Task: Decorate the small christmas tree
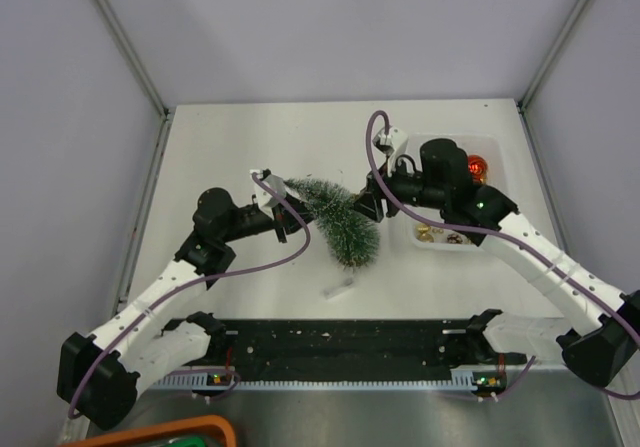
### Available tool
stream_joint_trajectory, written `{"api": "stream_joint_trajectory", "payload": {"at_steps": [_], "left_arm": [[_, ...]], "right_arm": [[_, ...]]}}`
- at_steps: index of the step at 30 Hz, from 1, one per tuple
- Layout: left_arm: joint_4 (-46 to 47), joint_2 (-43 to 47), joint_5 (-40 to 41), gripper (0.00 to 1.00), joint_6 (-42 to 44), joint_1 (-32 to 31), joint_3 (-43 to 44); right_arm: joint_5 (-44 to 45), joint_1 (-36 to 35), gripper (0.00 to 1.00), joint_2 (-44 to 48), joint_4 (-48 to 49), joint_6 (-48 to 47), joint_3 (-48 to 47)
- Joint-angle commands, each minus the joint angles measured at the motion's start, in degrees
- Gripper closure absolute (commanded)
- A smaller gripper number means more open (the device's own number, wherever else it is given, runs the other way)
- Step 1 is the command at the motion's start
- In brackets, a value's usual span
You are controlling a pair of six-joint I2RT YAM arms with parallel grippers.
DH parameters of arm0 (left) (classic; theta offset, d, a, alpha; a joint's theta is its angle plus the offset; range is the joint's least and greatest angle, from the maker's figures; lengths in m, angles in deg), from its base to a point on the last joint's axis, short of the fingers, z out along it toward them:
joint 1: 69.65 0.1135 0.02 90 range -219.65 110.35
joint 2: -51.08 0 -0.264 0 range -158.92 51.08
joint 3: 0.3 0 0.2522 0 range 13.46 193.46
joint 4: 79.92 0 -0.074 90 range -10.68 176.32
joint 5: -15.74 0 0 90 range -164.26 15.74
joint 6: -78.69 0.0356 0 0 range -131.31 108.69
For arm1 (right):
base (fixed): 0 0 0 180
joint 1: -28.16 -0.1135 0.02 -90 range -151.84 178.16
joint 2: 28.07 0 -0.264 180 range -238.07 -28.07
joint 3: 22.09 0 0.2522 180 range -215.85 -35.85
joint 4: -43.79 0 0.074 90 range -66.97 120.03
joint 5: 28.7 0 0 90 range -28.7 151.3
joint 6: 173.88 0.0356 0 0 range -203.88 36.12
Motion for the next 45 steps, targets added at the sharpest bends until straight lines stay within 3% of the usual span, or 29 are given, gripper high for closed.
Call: {"api": "stream_joint_trajectory", "payload": {"at_steps": [1, 7, 12, 26, 40, 45], "left_arm": [[0.2, 0.8, -0.8, 1.00, -0.4, -0.4, -0.2], [0.1, 0.7, -0.5, 1.00, -0.6, -0.4, -0.2], [0.4, 0.6, -0.6, 1.00, -0.7, -0.4, -0.3], [0.1, 0.6, -0.2, 1.00, -0.9, -0.3, -0.3], [0.1, 0.6, 0.3, 1.00, -0.9, -0.3, -0.3], [0.2, 0.8, 0.5, 1.00, -1.2, -0.4, -0.3]], "right_arm": [[-0.7, 0.4, 0.48, 1.8, 3.4, 1.3, 0.4], [1.7, 0.4, 0.45, 3.6, 2.6, 0.9, 0.9], [4.4, 0.4, 0.36, 4.8, 1.3, 0.2, 0.4], [6.3, 0.6, 0.33, 5.9, -0.6, -0.4, -1.4], [0.4, 6.8, 0.30, 8.0, -0.3, 2.2, -4.3], [8.7, 12.1, 0.28, 6.5, -0.7, 6.7, -3.3]]}}
